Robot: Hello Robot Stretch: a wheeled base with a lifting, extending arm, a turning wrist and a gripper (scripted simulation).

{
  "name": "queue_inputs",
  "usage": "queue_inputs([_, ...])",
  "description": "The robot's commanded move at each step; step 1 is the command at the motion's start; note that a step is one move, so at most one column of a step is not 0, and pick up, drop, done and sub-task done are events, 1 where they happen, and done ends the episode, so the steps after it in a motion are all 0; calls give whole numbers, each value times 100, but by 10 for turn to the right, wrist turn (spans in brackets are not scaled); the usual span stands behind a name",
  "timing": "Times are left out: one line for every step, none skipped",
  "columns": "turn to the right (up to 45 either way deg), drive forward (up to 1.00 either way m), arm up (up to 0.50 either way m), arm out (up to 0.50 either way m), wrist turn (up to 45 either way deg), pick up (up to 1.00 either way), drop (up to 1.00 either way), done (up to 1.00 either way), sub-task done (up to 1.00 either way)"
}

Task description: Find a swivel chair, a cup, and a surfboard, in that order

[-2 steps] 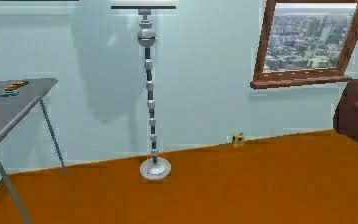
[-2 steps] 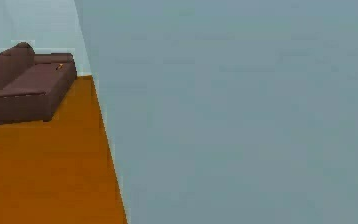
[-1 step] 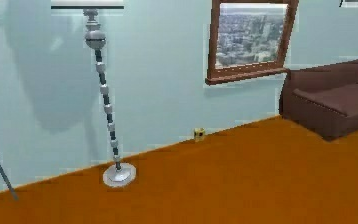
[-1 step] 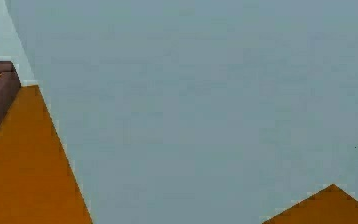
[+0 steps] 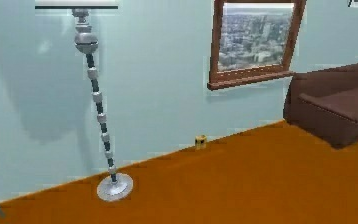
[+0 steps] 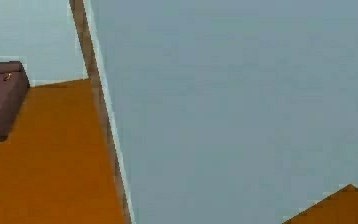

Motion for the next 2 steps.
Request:
queue_inputs([60,0,0,0,0,0,0,0,0])
queue_inputs([0,55,0,0,0,0,0,0,0])
